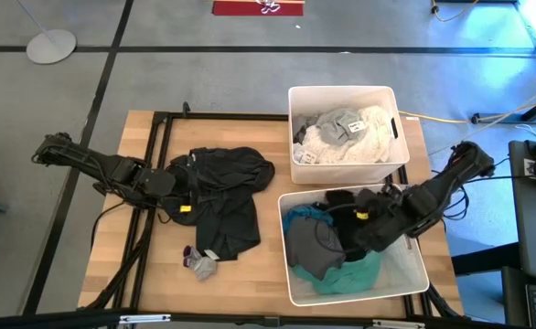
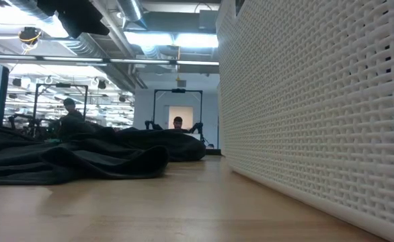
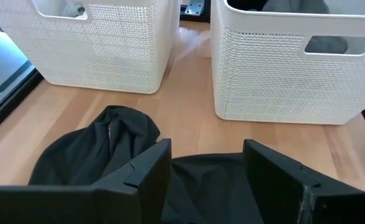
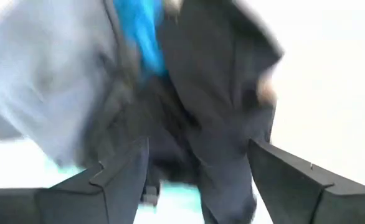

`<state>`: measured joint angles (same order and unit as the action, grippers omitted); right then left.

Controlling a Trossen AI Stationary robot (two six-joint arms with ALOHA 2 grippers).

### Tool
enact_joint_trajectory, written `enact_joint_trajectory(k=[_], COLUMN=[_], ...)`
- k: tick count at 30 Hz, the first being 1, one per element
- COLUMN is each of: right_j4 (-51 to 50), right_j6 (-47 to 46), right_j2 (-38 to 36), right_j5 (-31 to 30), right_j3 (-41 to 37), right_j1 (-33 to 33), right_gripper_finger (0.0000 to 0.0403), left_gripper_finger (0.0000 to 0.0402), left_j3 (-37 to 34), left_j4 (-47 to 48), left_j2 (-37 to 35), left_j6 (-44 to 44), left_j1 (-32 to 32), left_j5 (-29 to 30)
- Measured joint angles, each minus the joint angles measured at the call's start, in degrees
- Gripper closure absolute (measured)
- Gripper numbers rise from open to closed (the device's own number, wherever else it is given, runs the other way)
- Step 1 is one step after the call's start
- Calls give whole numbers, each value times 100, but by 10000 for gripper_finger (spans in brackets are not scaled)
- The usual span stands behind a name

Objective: Sort clothes
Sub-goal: Put the black shirt into the bottom white laundry bin, then put the gray sock into the top white laundry bin

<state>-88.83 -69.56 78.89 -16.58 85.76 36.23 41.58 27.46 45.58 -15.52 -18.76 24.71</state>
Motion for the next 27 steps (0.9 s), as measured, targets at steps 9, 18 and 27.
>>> enact_joint_trajectory(k=[9,18,27], right_j4=[2056,4259,4604], right_j6=[2566,4272,4306], right_j2=[0,11,11], right_j5=[-3120,-4240,-4267], right_j3=[-184,-1301,-1427], right_j1=[11,-355,-564], right_gripper_finger=[127,127,127], left_gripper_finger=[212,212,212], left_j3=[0,2,2], left_j4=[17,280,466], left_j2=[150,993,1946], left_j6=[-259,-1080,-2508], left_j1=[-2,-460,-1626], left_j5=[-391,-1752,-2283])
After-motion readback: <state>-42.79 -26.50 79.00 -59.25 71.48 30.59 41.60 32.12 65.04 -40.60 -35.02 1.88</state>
